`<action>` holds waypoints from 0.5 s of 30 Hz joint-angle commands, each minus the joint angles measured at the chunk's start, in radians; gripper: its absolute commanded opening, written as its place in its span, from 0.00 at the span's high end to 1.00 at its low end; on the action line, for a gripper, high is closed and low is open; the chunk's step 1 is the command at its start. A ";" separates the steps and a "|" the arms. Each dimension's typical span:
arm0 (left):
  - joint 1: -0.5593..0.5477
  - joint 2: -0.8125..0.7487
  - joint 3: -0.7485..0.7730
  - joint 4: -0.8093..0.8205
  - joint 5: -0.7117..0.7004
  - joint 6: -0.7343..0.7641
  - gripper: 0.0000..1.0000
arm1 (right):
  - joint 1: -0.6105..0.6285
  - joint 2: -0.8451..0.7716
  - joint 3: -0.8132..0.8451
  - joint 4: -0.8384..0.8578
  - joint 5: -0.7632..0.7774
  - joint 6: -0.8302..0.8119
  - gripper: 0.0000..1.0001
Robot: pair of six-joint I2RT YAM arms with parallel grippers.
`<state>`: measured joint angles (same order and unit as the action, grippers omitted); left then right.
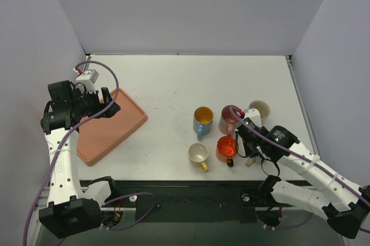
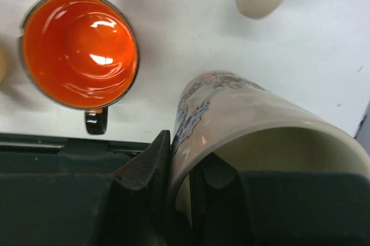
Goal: Turn the mug right side up
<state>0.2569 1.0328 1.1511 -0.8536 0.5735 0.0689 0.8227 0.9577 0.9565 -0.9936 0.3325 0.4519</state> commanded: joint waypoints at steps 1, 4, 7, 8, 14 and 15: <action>-0.002 -0.007 -0.007 0.073 0.019 0.022 0.18 | -0.063 -0.095 -0.143 0.220 -0.016 0.085 1.00; -0.004 -0.010 -0.005 0.071 0.025 0.022 0.18 | -0.083 -0.096 -0.251 0.282 -0.015 0.133 1.00; -0.002 -0.011 -0.005 0.071 0.034 0.025 0.18 | -0.120 -0.097 -0.311 0.312 -0.019 0.130 1.00; -0.002 -0.011 -0.007 0.073 0.042 0.025 0.18 | -0.141 -0.111 -0.321 0.341 -0.051 0.125 1.00; -0.002 -0.010 -0.004 0.077 0.042 0.022 0.18 | -0.197 -0.126 -0.352 0.372 -0.085 0.100 1.00; -0.002 -0.010 -0.002 0.077 0.042 0.020 0.18 | -0.200 -0.122 -0.348 0.372 -0.087 0.093 1.00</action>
<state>0.2569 1.0336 1.1439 -0.8181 0.5892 0.0731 0.6418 0.8280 0.6147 -0.6800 0.2398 0.5594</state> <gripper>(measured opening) 0.819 0.125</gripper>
